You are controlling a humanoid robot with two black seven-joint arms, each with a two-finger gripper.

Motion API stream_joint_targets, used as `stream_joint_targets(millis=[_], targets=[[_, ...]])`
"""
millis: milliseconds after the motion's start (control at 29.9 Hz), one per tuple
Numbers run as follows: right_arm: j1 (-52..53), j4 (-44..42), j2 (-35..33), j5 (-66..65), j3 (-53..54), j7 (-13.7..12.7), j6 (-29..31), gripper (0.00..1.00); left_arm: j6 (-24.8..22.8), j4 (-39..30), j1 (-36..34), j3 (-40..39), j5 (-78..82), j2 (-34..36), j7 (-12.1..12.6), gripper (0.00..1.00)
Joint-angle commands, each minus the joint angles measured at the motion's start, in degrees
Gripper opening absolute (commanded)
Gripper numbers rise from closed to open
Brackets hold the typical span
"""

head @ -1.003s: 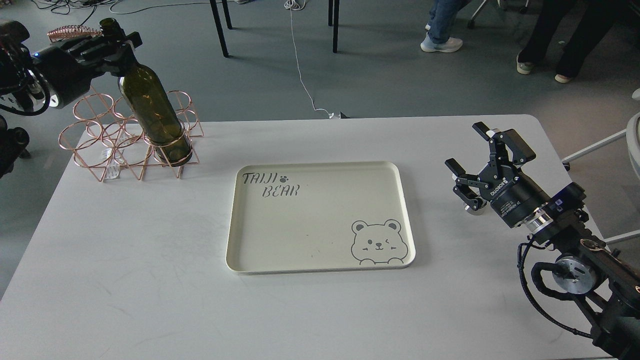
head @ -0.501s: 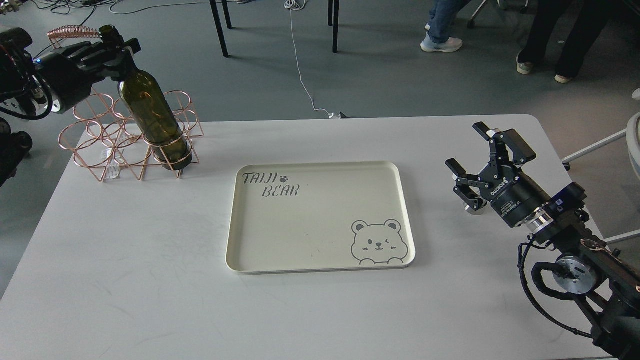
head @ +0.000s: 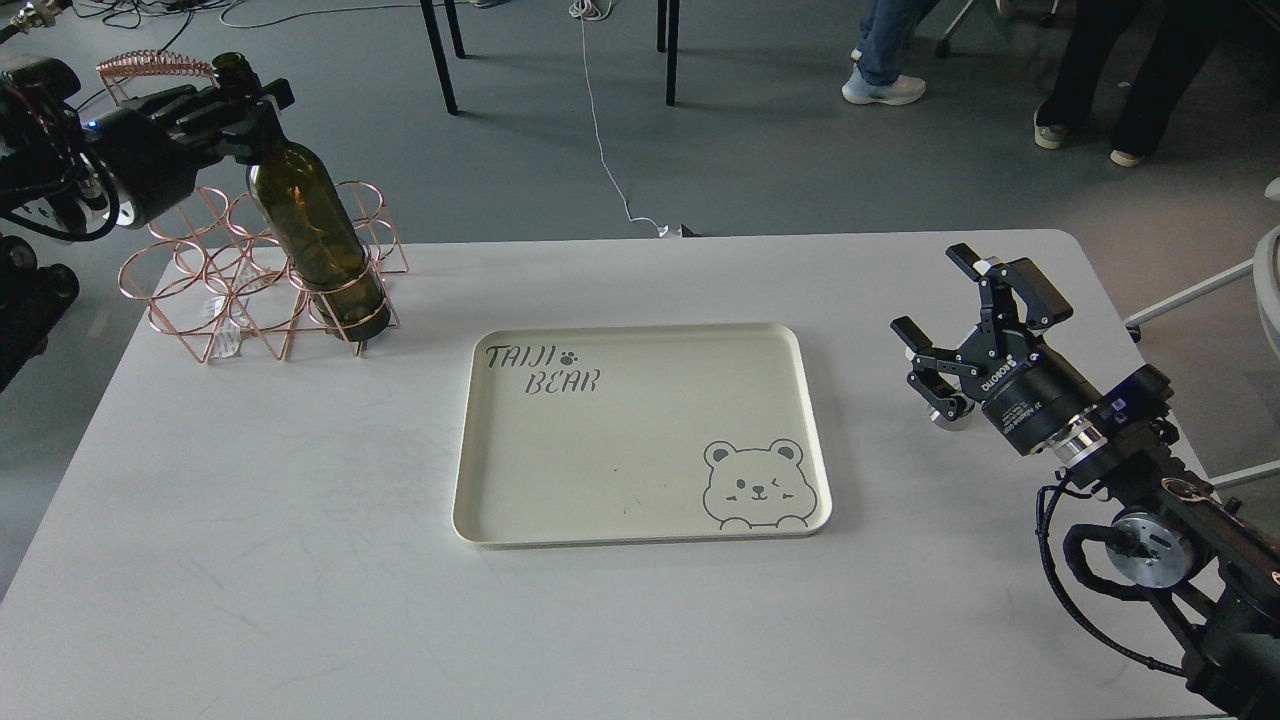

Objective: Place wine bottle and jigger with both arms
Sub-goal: 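Hold the bottle upright in the rack with the left gripper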

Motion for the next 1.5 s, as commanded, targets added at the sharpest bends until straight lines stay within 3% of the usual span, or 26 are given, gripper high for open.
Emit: stream_joint_targets(millis=[0, 67, 435, 802, 1036, 1471], targets=[[0.0, 0.0, 0.0, 0.0, 0.0, -0.1, 0.0, 0.99, 0.0, 0.0, 0.1, 0.0, 0.0, 0.0, 0.0, 0.34], [0.0, 0.0, 0.0, 0.0, 0.0, -0.1, 0.0, 0.99, 0.0, 0.0, 0.1, 0.0, 0.0, 0.0, 0.0, 0.37], [0.0, 0.0, 0.0, 0.0, 0.0, 0.0, 0.0, 0.99, -0.2, -0.1, 0.2, 0.0, 0.0, 0.0, 0.0, 0.75], [0.0, 0.0, 0.0, 0.0, 0.0, -0.1, 0.0, 0.99, -0.1, -0.3, 0.4, 0.0, 0.0, 0.0, 0.0, 0.78], [0.0, 0.0, 0.0, 0.0, 0.0, -0.1, 0.0, 0.99, 0.0, -0.5, 0.7, 0.0, -0.4, 0.0, 0.0, 0.96], [0.0, 0.0, 0.0, 0.0, 0.0, -0.1, 0.0, 0.99, 0.0, -0.5, 0.8, 0.0, -2.1, 0.0, 0.0, 0.96]])
